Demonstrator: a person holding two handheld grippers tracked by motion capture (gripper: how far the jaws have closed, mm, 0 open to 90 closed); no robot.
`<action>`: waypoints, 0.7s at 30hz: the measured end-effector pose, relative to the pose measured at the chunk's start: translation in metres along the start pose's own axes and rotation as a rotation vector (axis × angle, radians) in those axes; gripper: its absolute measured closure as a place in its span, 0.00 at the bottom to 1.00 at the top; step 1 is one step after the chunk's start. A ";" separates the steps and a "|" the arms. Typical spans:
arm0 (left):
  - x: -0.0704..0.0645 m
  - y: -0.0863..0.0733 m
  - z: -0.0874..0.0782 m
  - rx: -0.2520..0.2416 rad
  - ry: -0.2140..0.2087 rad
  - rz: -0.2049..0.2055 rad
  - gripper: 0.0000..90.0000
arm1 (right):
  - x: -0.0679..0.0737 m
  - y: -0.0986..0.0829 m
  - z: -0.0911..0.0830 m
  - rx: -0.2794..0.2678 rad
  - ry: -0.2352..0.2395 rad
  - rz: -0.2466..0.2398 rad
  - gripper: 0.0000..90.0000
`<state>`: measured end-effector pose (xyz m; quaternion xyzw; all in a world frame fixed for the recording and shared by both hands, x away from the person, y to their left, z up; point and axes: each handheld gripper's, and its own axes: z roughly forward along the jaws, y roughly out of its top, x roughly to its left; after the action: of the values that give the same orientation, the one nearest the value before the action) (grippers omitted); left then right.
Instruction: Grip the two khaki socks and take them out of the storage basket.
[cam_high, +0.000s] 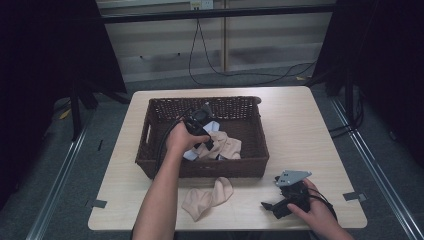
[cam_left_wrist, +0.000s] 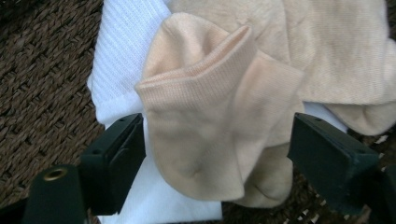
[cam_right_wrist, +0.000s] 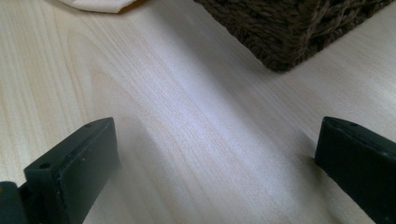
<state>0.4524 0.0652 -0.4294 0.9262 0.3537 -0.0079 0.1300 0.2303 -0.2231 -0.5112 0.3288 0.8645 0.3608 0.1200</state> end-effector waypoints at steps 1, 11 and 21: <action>0.000 0.000 0.001 0.002 0.000 0.006 0.24 | 0.000 0.000 0.000 0.000 0.000 0.000 0.00; 0.003 -0.002 0.011 0.004 -0.003 0.023 0.62 | 0.000 0.000 0.000 0.000 0.000 0.000 0.00; 0.002 -0.003 -0.015 0.034 -0.085 -0.069 0.94 | 0.000 0.000 0.000 0.000 -0.001 -0.001 0.00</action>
<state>0.4509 0.0717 -0.4160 0.9143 0.3794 -0.0579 0.1290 0.2303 -0.2232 -0.5112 0.3283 0.8646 0.3607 0.1207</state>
